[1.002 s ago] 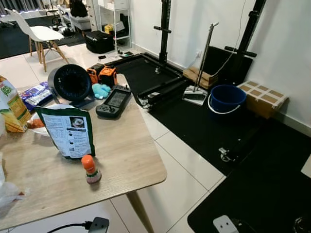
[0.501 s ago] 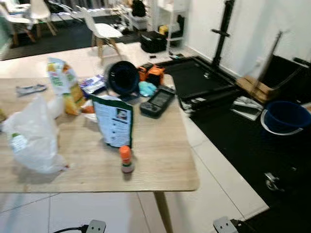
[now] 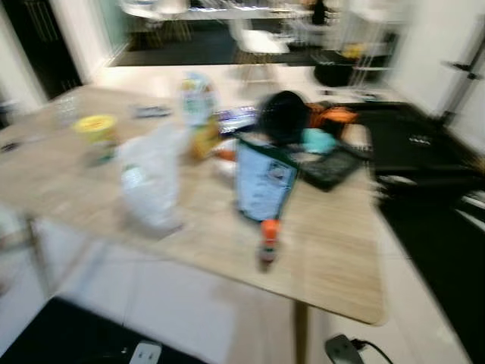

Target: Restocking fridge

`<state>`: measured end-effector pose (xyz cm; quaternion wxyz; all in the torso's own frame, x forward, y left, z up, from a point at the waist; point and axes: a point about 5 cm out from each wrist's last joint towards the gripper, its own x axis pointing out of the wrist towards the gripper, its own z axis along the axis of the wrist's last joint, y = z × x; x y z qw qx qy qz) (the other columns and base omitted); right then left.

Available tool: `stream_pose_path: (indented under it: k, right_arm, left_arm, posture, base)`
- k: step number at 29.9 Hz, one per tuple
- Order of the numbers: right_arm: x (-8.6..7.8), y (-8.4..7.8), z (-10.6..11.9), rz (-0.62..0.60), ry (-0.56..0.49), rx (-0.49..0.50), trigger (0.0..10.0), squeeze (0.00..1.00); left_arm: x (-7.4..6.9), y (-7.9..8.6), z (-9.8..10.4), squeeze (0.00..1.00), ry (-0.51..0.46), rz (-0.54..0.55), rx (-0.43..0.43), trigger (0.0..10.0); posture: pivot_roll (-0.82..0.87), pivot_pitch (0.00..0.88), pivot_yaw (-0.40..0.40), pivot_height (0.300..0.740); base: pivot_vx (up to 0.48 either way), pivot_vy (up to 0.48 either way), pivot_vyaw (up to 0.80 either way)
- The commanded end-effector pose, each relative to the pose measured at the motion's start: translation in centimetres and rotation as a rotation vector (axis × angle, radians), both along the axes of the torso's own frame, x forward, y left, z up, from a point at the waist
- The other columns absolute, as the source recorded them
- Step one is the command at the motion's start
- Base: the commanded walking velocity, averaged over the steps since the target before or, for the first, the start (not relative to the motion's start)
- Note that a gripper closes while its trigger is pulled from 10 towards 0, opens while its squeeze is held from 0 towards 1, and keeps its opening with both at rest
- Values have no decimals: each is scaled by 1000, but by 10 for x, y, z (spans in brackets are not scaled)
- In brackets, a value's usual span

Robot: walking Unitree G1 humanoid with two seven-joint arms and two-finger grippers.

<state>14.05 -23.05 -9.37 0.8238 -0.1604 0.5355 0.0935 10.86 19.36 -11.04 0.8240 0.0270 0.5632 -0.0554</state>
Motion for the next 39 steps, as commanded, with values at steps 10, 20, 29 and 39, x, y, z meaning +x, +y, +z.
stream_pose_path:
  k: [10,20,29,39]
  right_arm:
    - [-3,3,-2,8,9,-13,10000,0]
    - [-3,6,-3,29,13,-13,10000,0]
    - [-5,7,-3,45,19,-11,10000,0]
    - [-1,-2,0,63,21,-31,10000,0]
  left_arm:
    - [-1,-6,-1,0,31,-48,-28,10000]
    - [-2,-4,-1,0,22,-14,-5,10000]
    - [-5,9,0,0,7,82,31,10000]
    - [-13,52,7,0,-62,368,92,10000]
  posture:
    - [71,0,-4,740]
    - [66,0,-7,740]
    - [76,0,-12,740]
    - [103,0,-38,740]
  base:
    - [0,-96,0]
    - [0,-192,0]
    - [0,0,0]
    - [0,0,0]
